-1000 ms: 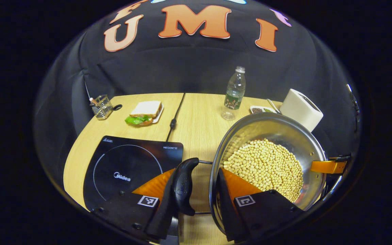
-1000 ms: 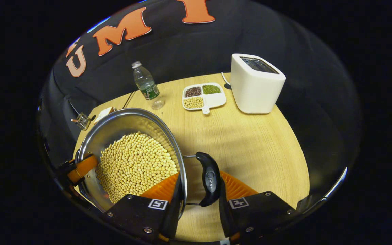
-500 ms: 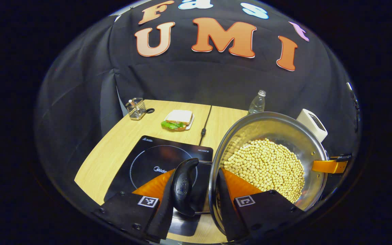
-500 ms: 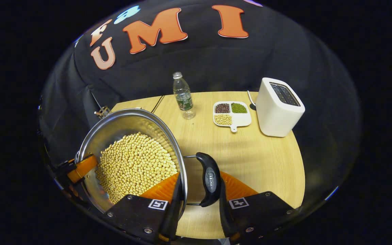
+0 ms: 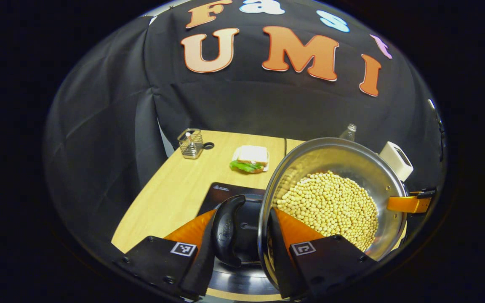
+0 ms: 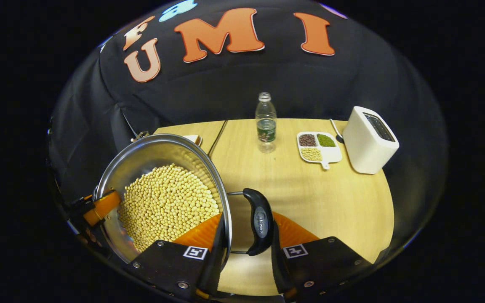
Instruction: First push the handle of the pot to place it horizontally, then grasp the pot with both hands and set it on the induction cooktop.
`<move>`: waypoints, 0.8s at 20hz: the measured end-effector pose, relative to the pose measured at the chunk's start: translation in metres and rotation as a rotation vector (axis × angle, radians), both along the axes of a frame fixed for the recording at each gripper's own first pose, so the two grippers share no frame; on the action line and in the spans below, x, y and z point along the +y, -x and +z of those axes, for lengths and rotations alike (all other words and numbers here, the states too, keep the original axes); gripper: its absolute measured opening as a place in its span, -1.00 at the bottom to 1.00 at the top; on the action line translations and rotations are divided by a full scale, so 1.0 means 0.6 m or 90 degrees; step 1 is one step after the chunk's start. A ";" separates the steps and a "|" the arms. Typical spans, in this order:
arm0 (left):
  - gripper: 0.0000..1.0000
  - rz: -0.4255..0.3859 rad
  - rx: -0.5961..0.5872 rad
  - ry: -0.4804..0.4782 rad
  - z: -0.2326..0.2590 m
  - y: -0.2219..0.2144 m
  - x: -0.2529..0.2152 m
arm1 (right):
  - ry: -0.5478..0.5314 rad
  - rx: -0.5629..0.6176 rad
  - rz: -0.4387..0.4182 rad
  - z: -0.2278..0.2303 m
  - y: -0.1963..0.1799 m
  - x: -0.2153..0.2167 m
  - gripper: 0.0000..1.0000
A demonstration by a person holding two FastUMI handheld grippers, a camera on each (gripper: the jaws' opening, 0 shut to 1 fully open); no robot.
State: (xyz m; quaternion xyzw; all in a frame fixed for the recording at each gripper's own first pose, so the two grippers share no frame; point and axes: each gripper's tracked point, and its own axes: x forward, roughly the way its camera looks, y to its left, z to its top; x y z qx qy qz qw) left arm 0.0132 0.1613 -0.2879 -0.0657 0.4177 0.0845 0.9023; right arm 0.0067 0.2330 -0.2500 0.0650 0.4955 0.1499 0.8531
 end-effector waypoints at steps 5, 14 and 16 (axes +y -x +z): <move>0.35 -0.003 -0.004 0.009 -0.017 -0.017 0.090 | 0.011 -0.007 -0.004 0.009 -0.007 0.092 0.02; 0.36 -0.029 0.039 0.035 -0.116 -0.032 0.145 | 0.049 0.045 -0.023 -0.048 0.015 0.171 0.01; 0.38 -0.033 0.057 0.039 -0.146 -0.027 0.149 | 0.057 0.066 -0.025 -0.066 0.021 0.182 0.02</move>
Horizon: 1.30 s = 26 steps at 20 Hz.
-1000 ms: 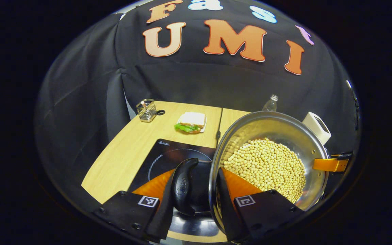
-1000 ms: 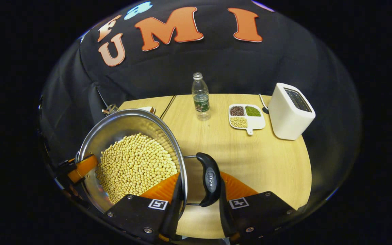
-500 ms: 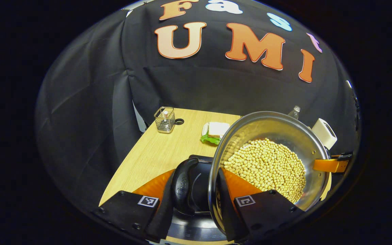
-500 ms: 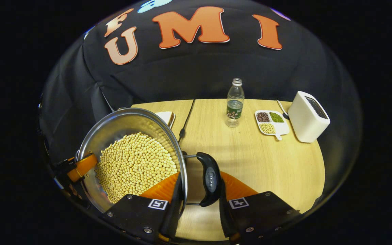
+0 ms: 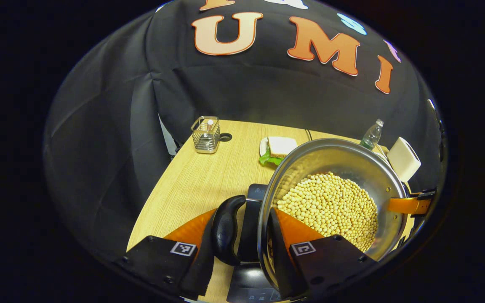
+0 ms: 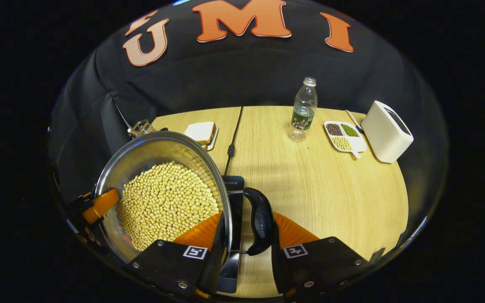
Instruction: First push the handle of the pot to place it horizontally, then grasp the pot with both hands and set it on the induction cooktop.
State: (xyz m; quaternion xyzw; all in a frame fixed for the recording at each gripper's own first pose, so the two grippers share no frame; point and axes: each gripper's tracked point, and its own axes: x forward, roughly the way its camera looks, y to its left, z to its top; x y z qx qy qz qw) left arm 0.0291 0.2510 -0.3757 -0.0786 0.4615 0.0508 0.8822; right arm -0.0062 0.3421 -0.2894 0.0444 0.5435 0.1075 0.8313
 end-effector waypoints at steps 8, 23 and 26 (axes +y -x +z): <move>0.36 -0.009 0.055 0.010 -0.042 -0.006 -0.018 | 0.015 0.054 0.004 -0.064 0.020 0.020 0.02; 0.59 0.023 0.023 -0.018 -0.010 0.001 -0.009 | -0.047 -0.005 0.004 -0.070 -0.014 0.029 0.22; 0.75 0.024 -0.035 -0.051 0.046 -0.007 -0.007 | -0.077 -0.092 -0.004 -0.022 -0.047 0.004 0.28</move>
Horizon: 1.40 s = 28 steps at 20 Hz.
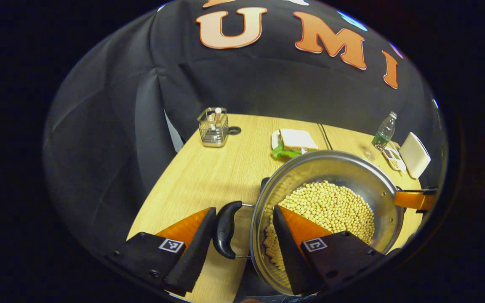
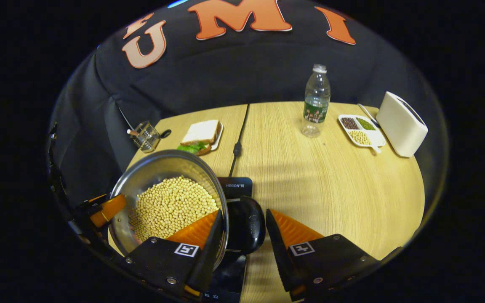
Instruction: First push the handle of the pot to place it horizontally, then grasp the pot with both hands and set it on the induction cooktop.
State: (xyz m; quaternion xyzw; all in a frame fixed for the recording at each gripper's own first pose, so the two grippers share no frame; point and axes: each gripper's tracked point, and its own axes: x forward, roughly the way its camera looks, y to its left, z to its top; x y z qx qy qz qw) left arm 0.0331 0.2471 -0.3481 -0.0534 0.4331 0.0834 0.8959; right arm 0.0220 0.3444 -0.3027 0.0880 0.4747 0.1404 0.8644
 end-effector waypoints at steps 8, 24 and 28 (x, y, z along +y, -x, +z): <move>0.84 -0.008 -0.220 -0.072 0.209 -0.057 -0.082 | -0.002 -0.282 -0.037 0.178 -0.075 -0.128 0.60; 0.97 -0.009 -0.505 -0.085 0.549 -0.060 -0.253 | 0.056 -0.625 -0.078 0.478 -0.084 -0.338 0.75; 0.92 0.000 -0.567 -0.101 0.626 -0.052 -0.265 | 0.045 -0.658 -0.110 0.518 -0.083 -0.377 0.88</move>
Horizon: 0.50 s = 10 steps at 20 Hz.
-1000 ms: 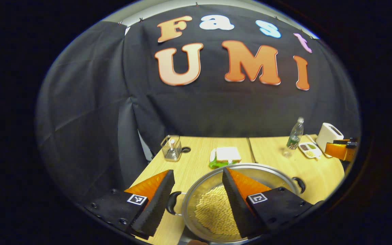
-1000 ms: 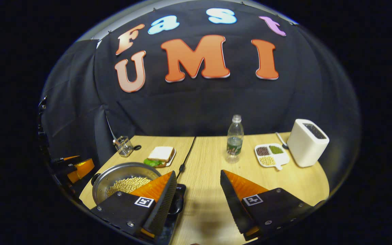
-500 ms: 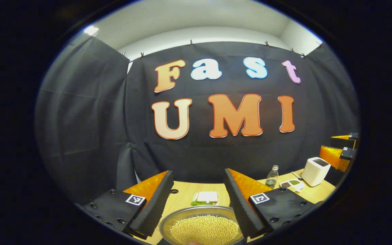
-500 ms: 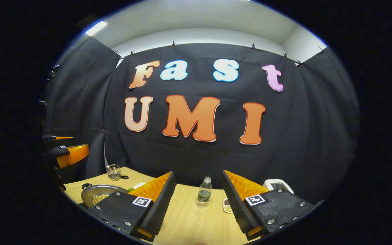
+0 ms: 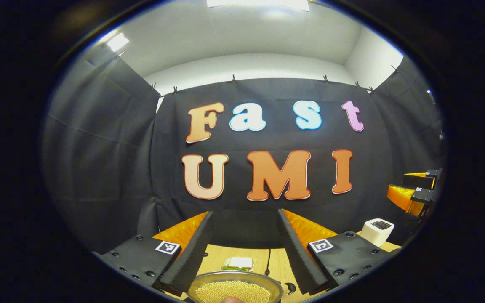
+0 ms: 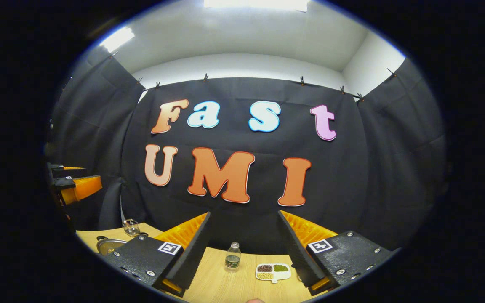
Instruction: First push the handle of the pot to place it horizontally, then grasp the pot with both hands and set it on the induction cooktop.
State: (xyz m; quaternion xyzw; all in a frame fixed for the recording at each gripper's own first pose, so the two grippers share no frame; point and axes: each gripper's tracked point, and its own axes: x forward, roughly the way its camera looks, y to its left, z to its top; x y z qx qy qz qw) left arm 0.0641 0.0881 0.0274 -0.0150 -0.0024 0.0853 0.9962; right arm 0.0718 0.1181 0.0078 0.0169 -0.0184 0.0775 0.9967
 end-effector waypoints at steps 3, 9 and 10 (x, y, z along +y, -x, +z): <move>0.97 -0.011 -0.027 -0.016 0.029 0.004 -0.019 | -0.009 -0.018 -0.007 0.019 0.013 -0.021 0.89; 0.92 -0.010 -0.048 -0.024 0.042 0.026 -0.040 | -0.001 -0.024 -0.050 0.006 0.036 -0.052 0.90; 0.92 -0.012 -0.049 -0.030 0.041 0.027 -0.045 | -0.004 -0.024 -0.054 0.004 0.039 -0.052 0.91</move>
